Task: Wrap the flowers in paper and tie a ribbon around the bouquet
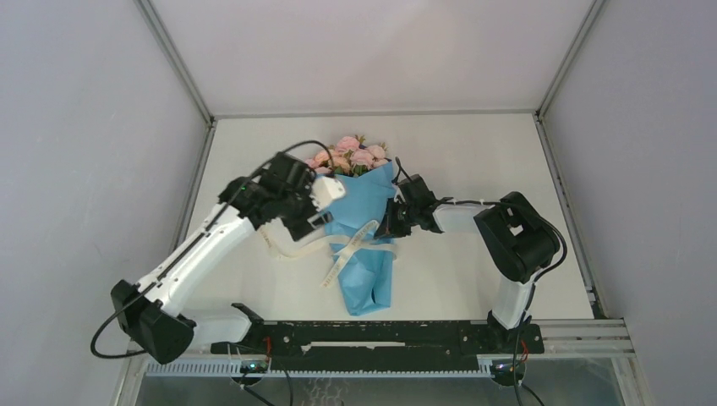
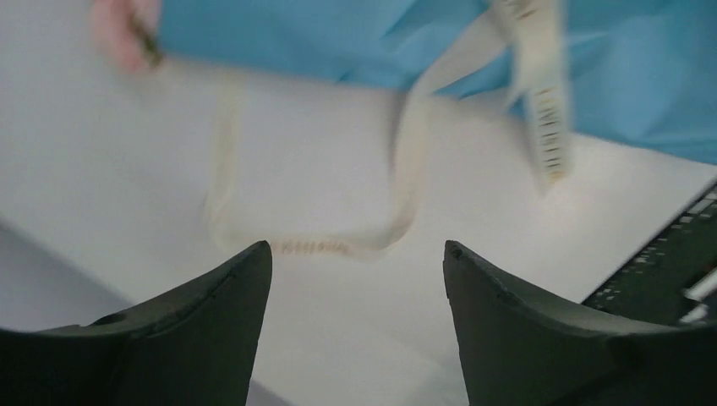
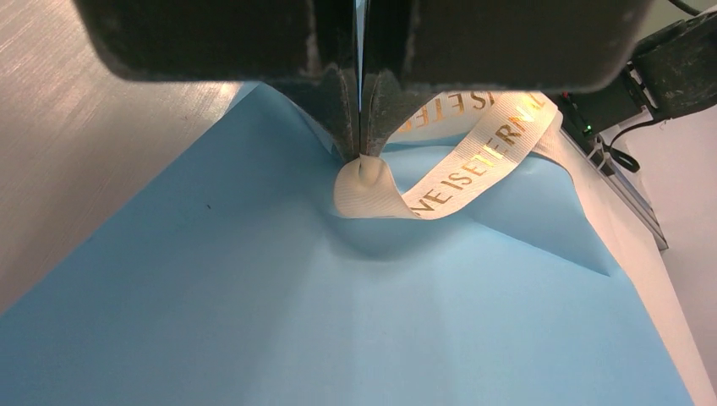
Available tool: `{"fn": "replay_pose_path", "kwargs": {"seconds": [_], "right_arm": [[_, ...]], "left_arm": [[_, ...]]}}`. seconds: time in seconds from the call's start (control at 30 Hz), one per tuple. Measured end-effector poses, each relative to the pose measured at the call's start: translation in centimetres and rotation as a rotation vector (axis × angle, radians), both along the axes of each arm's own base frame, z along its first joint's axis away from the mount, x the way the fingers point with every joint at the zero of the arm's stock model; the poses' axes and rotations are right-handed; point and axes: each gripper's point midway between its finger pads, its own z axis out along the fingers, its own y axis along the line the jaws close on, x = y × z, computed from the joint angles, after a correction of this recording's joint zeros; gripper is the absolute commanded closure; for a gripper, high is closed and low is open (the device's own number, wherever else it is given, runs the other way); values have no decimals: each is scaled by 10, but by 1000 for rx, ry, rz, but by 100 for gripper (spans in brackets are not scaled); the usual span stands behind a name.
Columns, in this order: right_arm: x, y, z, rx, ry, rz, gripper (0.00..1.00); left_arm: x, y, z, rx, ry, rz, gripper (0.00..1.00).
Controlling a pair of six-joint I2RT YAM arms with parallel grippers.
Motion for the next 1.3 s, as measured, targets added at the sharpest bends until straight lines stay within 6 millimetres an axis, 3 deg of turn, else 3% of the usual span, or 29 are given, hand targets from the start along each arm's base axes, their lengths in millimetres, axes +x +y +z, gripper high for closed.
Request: {"fn": "replay_pose_path", "kwargs": {"seconds": [0.17, 0.37, 0.67, 0.83, 1.07, 1.17, 1.3], "right_arm": [[-6, -1, -1, -1, 30, 3, 100], [-16, -5, 5, -1, 74, 6, 100], [-28, -3, 23, 60, 128, 35, 100], [-33, -3, 25, 73, 150, 48, 100], [-36, -2, 26, 87, 165, 62, 100], [-39, -5, 23, 87, 178, 59, 100], [-42, -10, 20, 86, 200, 53, 98]], "left_arm": [[-33, -88, -27, -27, 100, -356, 22], [-49, -154, -57, -80, 123, -607, 26], [-45, -164, -110, -14, 159, -715, 26], [-49, -168, -128, -1, 205, -745, 30], [-35, -182, -140, 21, 133, -735, 70], [-27, -180, -147, 52, 101, -715, 98], [-22, -180, -147, 61, 78, -703, 100]]}}
